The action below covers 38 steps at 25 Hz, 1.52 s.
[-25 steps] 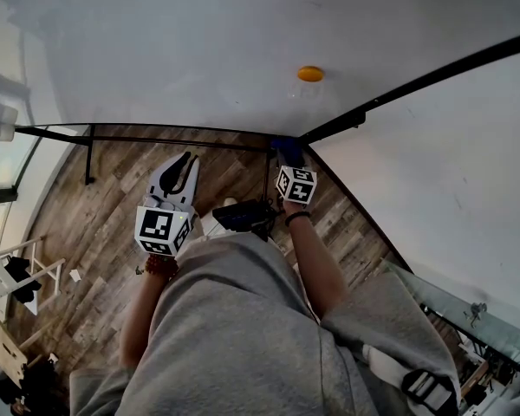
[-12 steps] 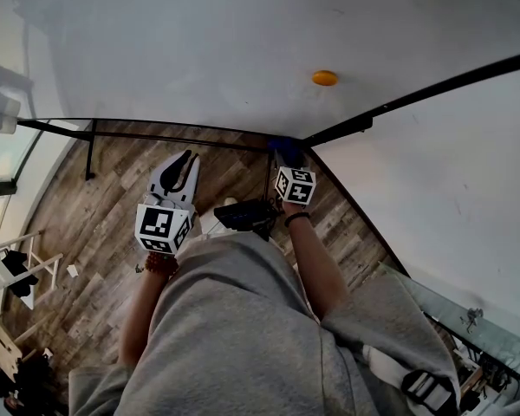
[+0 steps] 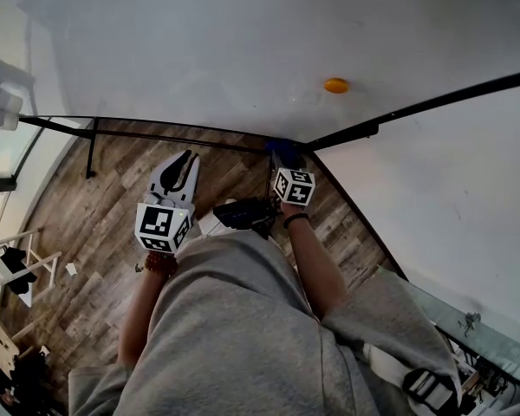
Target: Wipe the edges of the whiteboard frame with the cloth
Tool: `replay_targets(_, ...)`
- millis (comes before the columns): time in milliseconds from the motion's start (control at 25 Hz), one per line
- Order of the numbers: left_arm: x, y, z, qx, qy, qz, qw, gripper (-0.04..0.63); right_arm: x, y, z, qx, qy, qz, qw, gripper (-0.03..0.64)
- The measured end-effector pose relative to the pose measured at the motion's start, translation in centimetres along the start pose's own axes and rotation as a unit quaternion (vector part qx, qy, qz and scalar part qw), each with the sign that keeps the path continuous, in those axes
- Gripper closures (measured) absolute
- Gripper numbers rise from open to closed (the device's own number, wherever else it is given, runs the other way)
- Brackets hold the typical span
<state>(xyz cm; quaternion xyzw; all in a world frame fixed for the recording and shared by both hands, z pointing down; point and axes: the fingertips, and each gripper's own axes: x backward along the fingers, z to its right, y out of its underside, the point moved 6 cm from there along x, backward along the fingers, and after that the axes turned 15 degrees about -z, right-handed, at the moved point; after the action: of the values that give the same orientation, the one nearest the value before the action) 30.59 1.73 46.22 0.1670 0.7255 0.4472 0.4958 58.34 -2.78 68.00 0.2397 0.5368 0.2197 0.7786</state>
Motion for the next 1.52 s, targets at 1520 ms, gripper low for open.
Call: replay_targets(1520, 4.6, 0.8, -11.8, 0.034, -0.041, -0.003, 0.9986, 0.531, -5.5, -1.2, -10.2, -0.057, -0.044, -0.019, 0.997, 0.502)
